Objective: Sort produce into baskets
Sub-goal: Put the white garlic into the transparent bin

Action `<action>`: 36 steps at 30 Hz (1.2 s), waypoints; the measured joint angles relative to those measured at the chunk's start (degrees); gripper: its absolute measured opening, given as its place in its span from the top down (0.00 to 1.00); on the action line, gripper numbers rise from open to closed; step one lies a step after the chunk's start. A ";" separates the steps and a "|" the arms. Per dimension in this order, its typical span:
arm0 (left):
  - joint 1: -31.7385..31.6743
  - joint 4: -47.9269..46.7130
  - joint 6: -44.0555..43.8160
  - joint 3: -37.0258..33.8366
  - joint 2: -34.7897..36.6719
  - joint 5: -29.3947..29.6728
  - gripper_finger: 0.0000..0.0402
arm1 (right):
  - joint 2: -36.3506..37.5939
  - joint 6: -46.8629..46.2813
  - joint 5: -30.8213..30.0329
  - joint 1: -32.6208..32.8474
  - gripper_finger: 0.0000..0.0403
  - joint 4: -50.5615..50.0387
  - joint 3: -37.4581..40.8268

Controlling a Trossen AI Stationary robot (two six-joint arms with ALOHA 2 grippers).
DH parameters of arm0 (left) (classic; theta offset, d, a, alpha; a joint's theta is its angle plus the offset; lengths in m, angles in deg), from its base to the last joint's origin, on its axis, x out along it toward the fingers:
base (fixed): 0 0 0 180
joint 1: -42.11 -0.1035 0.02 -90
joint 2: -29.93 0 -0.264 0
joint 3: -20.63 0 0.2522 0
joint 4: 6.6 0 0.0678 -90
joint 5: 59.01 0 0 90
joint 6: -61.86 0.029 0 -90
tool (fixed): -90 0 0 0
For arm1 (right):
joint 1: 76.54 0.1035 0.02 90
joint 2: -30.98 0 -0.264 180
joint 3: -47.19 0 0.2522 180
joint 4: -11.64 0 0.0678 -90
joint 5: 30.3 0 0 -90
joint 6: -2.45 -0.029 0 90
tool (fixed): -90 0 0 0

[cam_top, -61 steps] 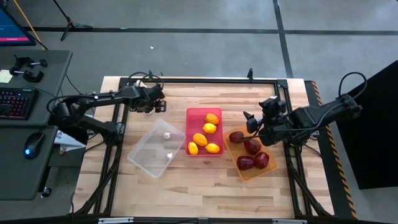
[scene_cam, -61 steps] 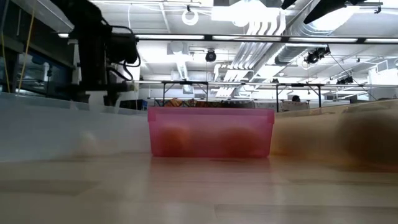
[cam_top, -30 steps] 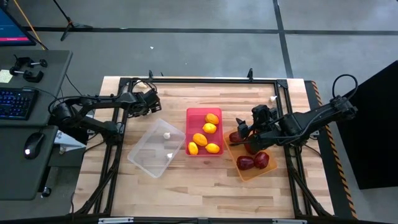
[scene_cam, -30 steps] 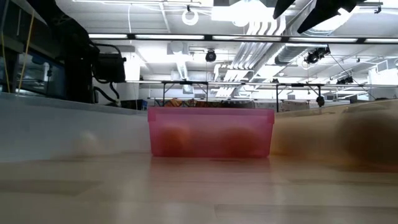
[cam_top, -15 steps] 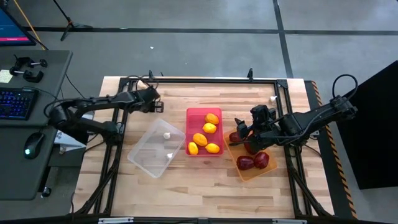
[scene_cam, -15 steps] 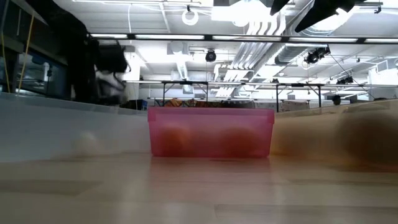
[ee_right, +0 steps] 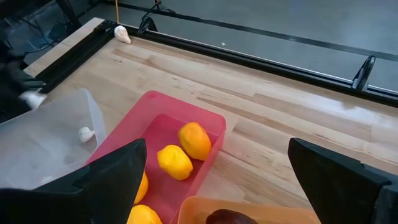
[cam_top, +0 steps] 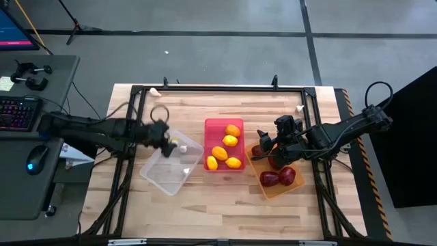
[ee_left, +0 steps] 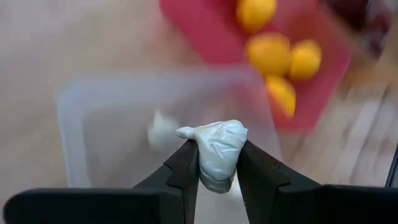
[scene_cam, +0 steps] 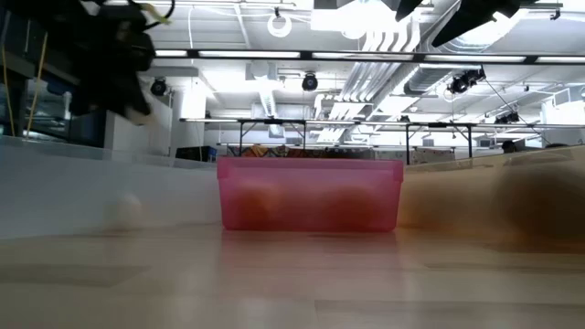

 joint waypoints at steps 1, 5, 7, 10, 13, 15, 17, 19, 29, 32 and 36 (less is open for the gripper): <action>3.15 -1.40 -2.03 -0.05 -0.20 1.14 0.79 | 0.00 0.02 -0.01 0.00 0.05 -0.01 0.00; 12.43 -2.37 -5.93 -0.07 -2.85 6.06 0.78 | 0.00 0.23 -0.55 0.01 0.05 -0.21 0.00; 14.56 -1.15 -6.72 -0.07 -4.07 6.80 0.76 | 0.00 0.23 -0.57 -0.01 0.05 -0.18 0.00; 14.82 -0.44 -5.36 -0.07 -5.17 4.03 0.69 | 0.00 -0.46 -0.57 0.01 0.05 -0.06 0.00; 13.99 -0.50 -2.36 -0.07 -5.41 1.16 0.60 | 0.00 -3.73 -1.86 -0.01 0.05 1.48 0.02; 12.77 -0.35 -1.94 -0.07 -5.26 0.55 0.54 | 0.00 -6.43 -4.09 -0.01 0.05 3.36 0.02; 11.33 -0.34 -1.93 -0.07 -4.83 0.55 0.49 | 0.00 -8.09 -5.94 0.00 0.05 6.64 0.02; 9.90 0.47 -0.67 -0.07 -4.20 0.49 0.44 | 0.00 -8.32 -7.39 -0.01 0.05 9.84 0.02; 3.44 10.75 10.02 -0.07 -3.21 1.57 0.40 | 0.00 -11.30 -10.68 -8.70 0.05 15.98 0.02; 1.28 14.66 10.04 -0.07 -3.21 1.59 0.40 | -0.04 -15.23 -0.70 -18.60 0.05 8.04 0.02; -2.02 18.01 10.03 -0.07 -3.21 1.58 0.40 | -1.41 -15.43 5.67 -34.34 0.05 -5.45 0.20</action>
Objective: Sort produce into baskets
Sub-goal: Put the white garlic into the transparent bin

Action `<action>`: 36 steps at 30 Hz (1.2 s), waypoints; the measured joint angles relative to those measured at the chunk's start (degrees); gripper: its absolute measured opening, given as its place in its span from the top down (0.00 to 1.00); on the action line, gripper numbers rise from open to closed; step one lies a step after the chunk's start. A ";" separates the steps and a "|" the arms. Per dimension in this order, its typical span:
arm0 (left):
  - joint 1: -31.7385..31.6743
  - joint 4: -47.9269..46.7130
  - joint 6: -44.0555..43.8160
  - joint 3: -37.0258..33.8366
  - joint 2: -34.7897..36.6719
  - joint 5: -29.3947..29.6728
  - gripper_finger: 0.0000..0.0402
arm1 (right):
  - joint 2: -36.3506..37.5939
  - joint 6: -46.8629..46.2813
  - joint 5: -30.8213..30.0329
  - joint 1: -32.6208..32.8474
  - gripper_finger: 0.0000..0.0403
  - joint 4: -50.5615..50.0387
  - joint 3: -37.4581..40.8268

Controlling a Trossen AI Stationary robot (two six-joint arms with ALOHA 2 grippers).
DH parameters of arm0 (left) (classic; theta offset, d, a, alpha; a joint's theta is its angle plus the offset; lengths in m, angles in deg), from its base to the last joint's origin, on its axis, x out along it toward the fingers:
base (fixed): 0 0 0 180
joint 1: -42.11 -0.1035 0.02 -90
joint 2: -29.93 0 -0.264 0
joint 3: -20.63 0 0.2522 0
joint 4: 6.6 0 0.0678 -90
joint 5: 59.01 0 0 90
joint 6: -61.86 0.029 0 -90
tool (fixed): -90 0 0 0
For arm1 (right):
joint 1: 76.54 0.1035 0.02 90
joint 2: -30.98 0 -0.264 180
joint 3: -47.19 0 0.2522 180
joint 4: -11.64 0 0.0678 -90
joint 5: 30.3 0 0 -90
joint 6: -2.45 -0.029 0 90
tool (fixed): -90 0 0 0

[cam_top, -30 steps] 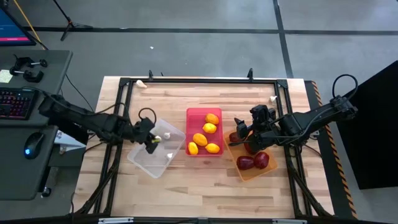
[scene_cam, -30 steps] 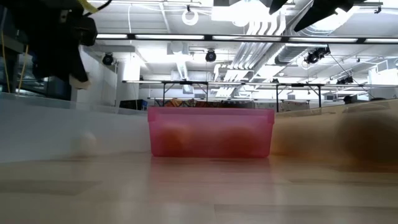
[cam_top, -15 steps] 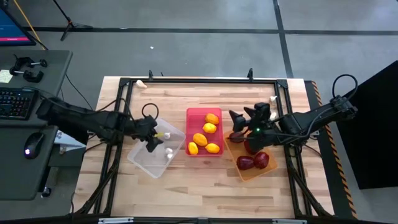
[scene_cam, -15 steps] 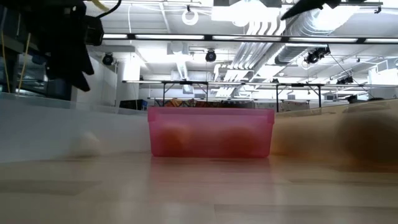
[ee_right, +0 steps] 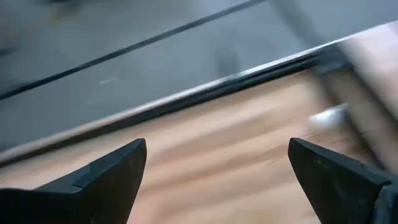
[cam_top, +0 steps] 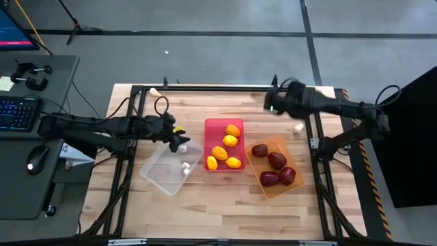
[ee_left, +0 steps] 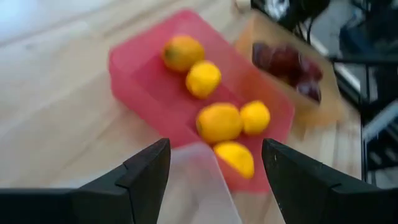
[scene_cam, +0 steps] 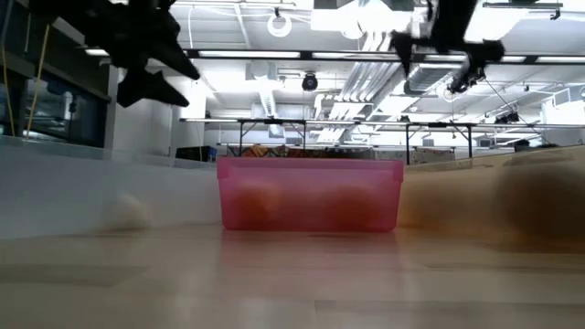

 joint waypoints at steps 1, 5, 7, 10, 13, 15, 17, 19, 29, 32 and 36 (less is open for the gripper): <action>-1.07 0.83 -0.01 0.00 0.00 0.01 0.40 | -0.05 -0.02 0.41 -3.81 0.06 -1.05 0.80; -6.69 5.63 -3.48 0.00 -0.02 0.00 0.40 | 0.35 6.27 9.41 -15.50 0.06 8.58 9.39; -9.96 9.80 -7.43 0.00 -0.02 0.02 0.40 | 0.43 11.46 16.17 -18.62 0.06 17.20 15.29; -14.53 15.02 -8.53 0.60 -0.32 -0.64 0.40 | 0.40 11.61 21.19 -20.76 0.06 24.00 22.41; -18.09 13.34 -5.12 3.69 -1.49 -1.36 0.40 | 0.41 11.37 22.57 -20.92 0.06 25.49 25.67; -20.39 11.56 -2.42 5.91 -3.32 -1.46 0.40 | 0.45 11.76 24.53 -20.59 0.06 24.28 26.51; -23.24 10.27 0.22 8.05 -6.00 -1.88 0.40 | 0.45 9.92 24.96 -19.62 0.06 21.26 27.11; -26.44 10.25 2.99 10.13 -9.32 -3.60 0.40 | 0.45 5.20 23.24 -18.94 0.06 16.50 27.34; -37.12 10.86 17.55 18.62 -26.07 -26.64 0.40 | -2.21 -7.52 23.84 -18.38 0.06 4.19 27.34; -38.41 10.80 17.87 20.26 -28.39 -29.51 0.40 | -4.50 -10.08 24.32 -18.37 0.06 3.42 27.36; -39.57 10.97 19.06 21.58 -29.22 -31.53 0.40 | -8.34 -10.51 24.80 -18.84 0.06 4.96 27.34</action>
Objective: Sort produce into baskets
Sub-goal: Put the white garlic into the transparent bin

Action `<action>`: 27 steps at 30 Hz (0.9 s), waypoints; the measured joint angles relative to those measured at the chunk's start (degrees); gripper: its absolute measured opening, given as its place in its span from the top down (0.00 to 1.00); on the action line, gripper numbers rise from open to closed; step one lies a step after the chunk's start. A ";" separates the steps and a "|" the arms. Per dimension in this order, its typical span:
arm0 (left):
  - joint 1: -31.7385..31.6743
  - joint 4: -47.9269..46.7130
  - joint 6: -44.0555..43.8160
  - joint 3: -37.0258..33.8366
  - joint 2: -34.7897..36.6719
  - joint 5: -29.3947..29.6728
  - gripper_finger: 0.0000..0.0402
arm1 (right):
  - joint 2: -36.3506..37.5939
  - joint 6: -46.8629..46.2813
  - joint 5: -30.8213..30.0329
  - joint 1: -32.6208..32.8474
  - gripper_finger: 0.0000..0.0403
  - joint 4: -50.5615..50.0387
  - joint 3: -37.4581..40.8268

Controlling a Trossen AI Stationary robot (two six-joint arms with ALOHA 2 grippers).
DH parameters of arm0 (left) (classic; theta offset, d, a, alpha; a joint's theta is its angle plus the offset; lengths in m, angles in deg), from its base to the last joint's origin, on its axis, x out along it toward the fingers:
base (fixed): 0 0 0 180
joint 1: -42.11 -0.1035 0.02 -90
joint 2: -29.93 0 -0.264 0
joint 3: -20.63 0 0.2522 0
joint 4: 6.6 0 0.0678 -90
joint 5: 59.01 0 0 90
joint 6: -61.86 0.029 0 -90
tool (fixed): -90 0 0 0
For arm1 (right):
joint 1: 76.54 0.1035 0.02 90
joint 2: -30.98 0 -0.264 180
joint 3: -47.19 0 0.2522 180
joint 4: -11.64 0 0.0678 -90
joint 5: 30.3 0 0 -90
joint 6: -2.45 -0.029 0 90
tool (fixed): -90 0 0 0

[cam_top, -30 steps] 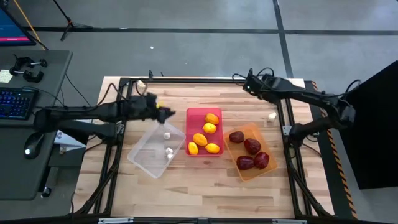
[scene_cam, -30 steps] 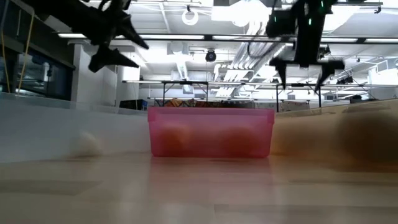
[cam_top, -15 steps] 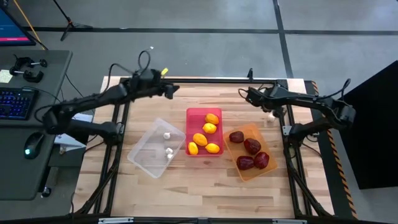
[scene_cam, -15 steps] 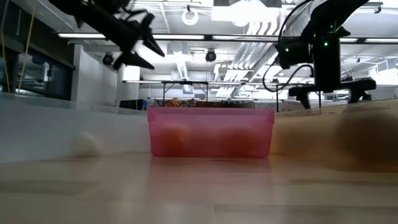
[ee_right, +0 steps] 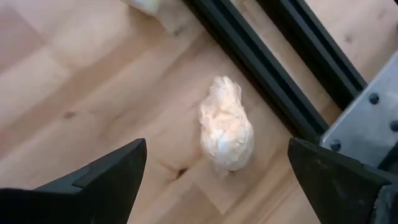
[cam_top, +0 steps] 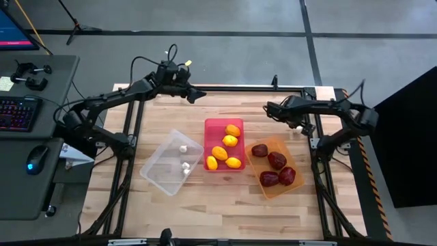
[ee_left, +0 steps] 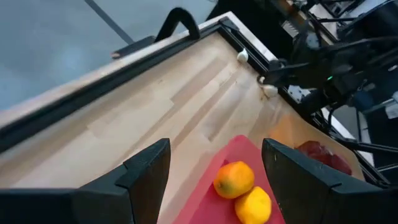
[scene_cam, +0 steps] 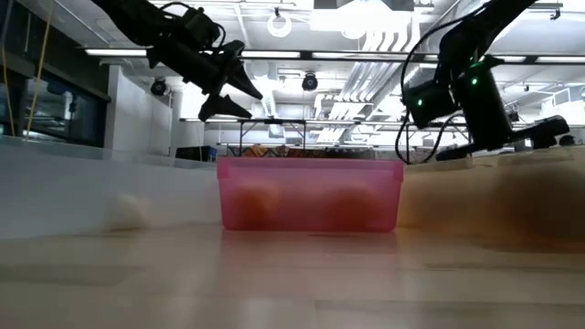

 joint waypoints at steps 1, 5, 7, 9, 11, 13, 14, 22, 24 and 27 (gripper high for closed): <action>-0.28 -0.01 0.66 0.22 0.00 -0.01 0.40 | -1.15 0.11 0.42 -0.21 0.06 -0.01 0.00; -1.12 0.04 2.37 1.18 0.04 0.01 0.40 | -5.71 2.93 0.86 -1.45 0.06 0.60 0.00; -1.50 0.04 2.41 1.44 0.02 0.10 0.40 | -7.38 4.69 1.24 -1.95 0.08 1.67 0.00; -1.78 0.44 2.37 1.44 0.04 0.18 0.40 | -8.87 5.91 1.49 -2.35 0.10 1.75 0.00; -1.95 0.54 1.88 1.46 0.04 0.48 0.40 | -10.02 6.95 1.53 -2.77 0.13 1.81 0.00; -2.09 0.93 1.55 1.46 0.04 0.58 0.40 | -10.67 9.00 1.56 -3.10 0.17 3.06 0.64; -2.08 1.03 1.54 1.46 0.04 0.65 0.40 | -10.75 9.16 1.50 -3.18 0.19 3.80 1.32; -2.08 1.20 1.36 1.46 0.02 2.47 0.40 | -10.38 9.23 1.10 -2.60 0.41 8.78 4.39; -2.08 1.78 0.40 1.45 0.02 3.38 0.40 | -10.02 9.89 0.77 -2.63 0.47 8.81 3.77; -2.26 6.54 0.27 1.44 0.11 0.32 0.40 | -8.84 11.62 0.18 -2.66 0.57 9.41 3.11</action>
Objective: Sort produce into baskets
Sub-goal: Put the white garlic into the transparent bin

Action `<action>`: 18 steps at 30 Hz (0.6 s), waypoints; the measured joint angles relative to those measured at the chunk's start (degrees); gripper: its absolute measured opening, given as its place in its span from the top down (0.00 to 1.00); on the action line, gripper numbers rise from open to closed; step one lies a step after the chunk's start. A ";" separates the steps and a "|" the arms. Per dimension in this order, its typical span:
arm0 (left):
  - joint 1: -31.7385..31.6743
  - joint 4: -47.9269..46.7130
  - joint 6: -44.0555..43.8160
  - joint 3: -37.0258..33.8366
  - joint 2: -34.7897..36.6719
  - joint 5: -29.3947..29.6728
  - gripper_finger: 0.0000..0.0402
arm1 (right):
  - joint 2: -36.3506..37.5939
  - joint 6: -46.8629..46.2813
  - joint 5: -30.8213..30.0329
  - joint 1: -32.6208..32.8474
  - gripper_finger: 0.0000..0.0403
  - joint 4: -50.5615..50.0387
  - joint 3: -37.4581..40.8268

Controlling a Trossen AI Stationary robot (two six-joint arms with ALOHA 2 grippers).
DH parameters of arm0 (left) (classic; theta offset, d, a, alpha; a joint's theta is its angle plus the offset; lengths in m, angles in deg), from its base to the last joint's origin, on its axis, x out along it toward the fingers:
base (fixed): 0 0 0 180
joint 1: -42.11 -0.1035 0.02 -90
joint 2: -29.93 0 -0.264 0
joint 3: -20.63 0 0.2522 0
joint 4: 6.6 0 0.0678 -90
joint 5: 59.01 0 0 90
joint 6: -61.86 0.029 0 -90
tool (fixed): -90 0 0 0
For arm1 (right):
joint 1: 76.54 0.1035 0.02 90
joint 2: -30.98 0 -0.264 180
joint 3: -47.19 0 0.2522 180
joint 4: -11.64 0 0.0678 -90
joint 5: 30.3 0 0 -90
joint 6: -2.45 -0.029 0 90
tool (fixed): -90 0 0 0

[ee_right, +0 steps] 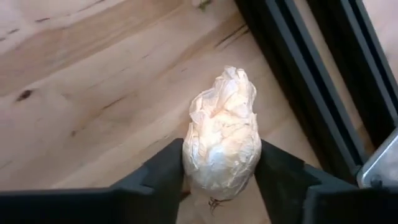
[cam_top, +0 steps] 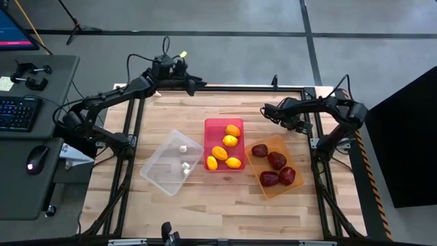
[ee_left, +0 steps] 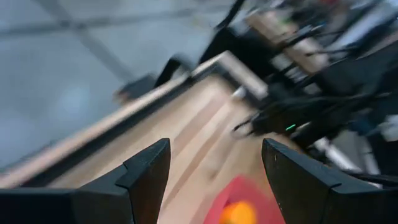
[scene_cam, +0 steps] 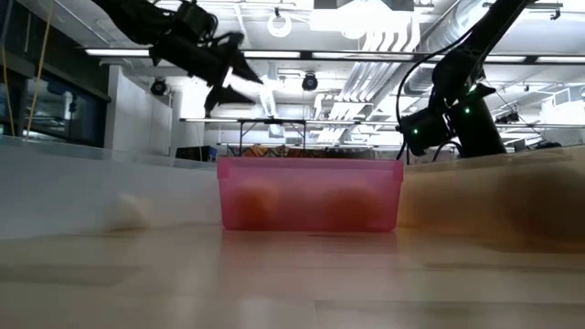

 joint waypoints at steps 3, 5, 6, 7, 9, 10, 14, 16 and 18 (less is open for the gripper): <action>-0.80 8.26 -2.03 0.00 0.42 -4.07 0.40 | 2.11 1.89 -1.78 0.19 0.68 0.17 -0.73; -1.47 14.05 -5.47 0.00 0.90 -5.64 0.40 | 4.18 2.39 -2.75 0.66 0.73 -0.21 -1.36; -1.98 16.87 -7.09 0.00 1.24 -6.65 0.40 | 5.42 3.01 -3.25 1.19 0.75 -0.07 -1.82; -2.45 19.77 -8.67 0.00 1.75 -7.42 0.40 | 6.85 3.93 -3.95 1.77 0.77 0.07 -2.47; -3.54 25.01 -11.16 0.00 3.11 -9.33 0.40 | 10.18 5.97 -6.05 3.39 0.78 2.68 -4.11; -4.00 27.34 -11.94 0.02 3.84 -10.14 0.40 | 11.87 8.32 -7.44 4.44 0.78 5.75 -4.75; -5.25 29.07 -10.59 0.03 6.81 -10.99 0.40 | 17.36 25.88 -5.98 8.61 0.75 30.04 -5.34; -5.53 28.62 -9.45 0.02 7.91 -11.01 0.40 | 17.72 36.78 1.68 10.32 0.75 43.65 -5.23; -5.83 28.29 -9.49 0.04 8.59 -11.00 0.40 | 16.53 44.45 10.23 12.25 0.74 55.45 -5.19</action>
